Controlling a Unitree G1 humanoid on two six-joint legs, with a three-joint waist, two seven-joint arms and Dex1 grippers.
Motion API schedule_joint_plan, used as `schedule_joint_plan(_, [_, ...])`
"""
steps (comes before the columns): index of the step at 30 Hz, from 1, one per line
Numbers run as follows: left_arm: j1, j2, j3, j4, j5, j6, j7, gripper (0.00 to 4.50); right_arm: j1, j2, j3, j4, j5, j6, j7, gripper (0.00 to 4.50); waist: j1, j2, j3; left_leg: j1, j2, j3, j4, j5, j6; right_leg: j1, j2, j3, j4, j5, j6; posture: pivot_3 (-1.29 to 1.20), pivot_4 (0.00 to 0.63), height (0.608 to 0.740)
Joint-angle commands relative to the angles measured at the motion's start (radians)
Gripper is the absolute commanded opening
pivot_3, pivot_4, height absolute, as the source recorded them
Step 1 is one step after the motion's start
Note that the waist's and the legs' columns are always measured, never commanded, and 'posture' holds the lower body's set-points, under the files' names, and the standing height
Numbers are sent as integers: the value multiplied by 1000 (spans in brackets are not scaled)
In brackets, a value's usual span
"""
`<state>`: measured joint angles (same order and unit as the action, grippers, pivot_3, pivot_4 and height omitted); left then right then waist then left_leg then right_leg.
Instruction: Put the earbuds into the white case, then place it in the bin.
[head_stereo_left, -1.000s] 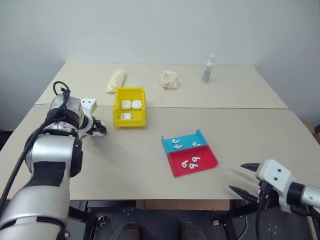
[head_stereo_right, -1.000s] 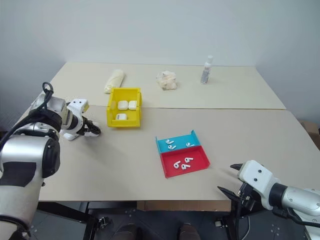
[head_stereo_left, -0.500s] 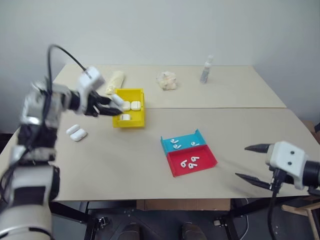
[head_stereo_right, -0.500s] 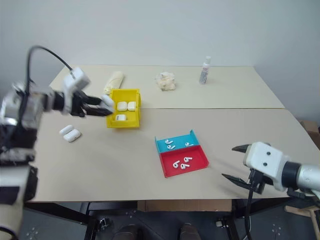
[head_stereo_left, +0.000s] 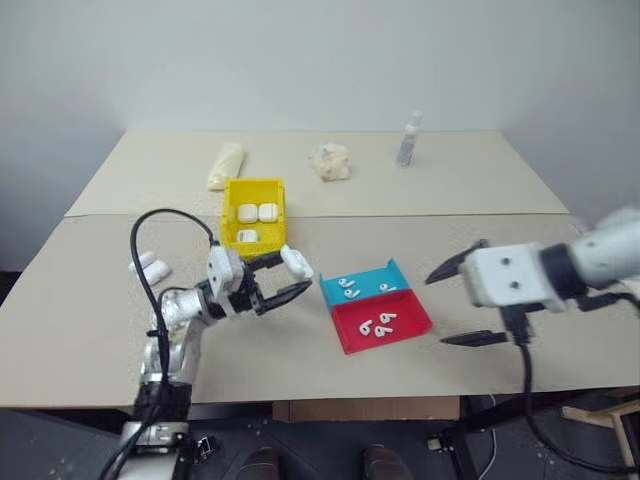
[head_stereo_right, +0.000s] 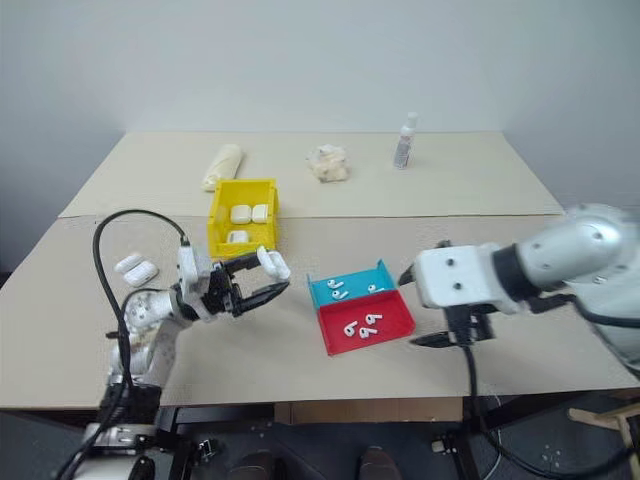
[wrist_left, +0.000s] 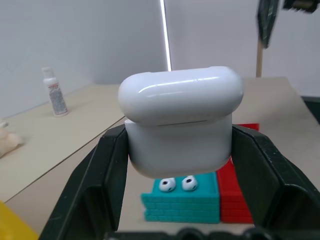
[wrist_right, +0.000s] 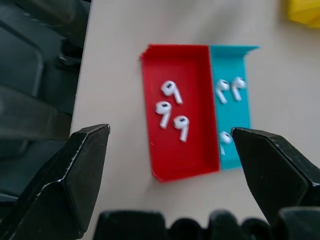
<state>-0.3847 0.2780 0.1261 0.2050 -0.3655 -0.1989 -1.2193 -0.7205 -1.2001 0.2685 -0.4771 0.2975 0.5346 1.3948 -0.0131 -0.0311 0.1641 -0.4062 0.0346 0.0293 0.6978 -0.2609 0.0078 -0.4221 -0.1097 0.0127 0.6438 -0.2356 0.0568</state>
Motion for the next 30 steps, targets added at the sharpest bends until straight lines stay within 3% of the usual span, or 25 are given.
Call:
schedule_joint_plan(1, [15, 3, 2, 0, -38, -113, -32, 2801, -87, 50, 106, 26, -87, 46, 41, 4327, 0, 0, 0, 0, 0, 0, 0, 0, 0, 0, 0, 0, 0, 0, 0, 0, 150, 740])
schedule_joint_plan(6, [70, 9, -19, 16, -39, -207, -53, 2801, -145, 146, 221, 44, -186, 86, 36, 2936, 3, 0, 0, 0, 0, 0, 0, 0, 0, 0, 0, 0, 0, 0, 0, 0, 150, 740])
schedule_joint_plan(18, [125, 21, -65, -43, 6, -240, 72, 2801, -140, 248, 334, 66, -343, 90, 18, 2936, 1, 1, 0, 0, 0, 0, 0, 0, 0, 0, 0, -1, 0, 0, 0, 0, 150, 740])
schedule_joint_plan(22, [152, 35, -87, -91, 19, -197, 119, 2801, -140, 290, 355, 121, -389, 65, 6, 2081, -1, 1, 0, 1, 0, 0, 0, 0, 0, 1, 0, -1, 1, 0, 0, 0, 150, 740])
schedule_joint_plan(30, [163, 47, -109, -136, 23, -178, 187, 2801, -136, 349, 379, 209, -472, 5, -11, 2081, 0, 1, 0, 1, 0, 0, -1, 0, 0, 1, 0, -1, 0, 0, 0, 0, 150, 740])
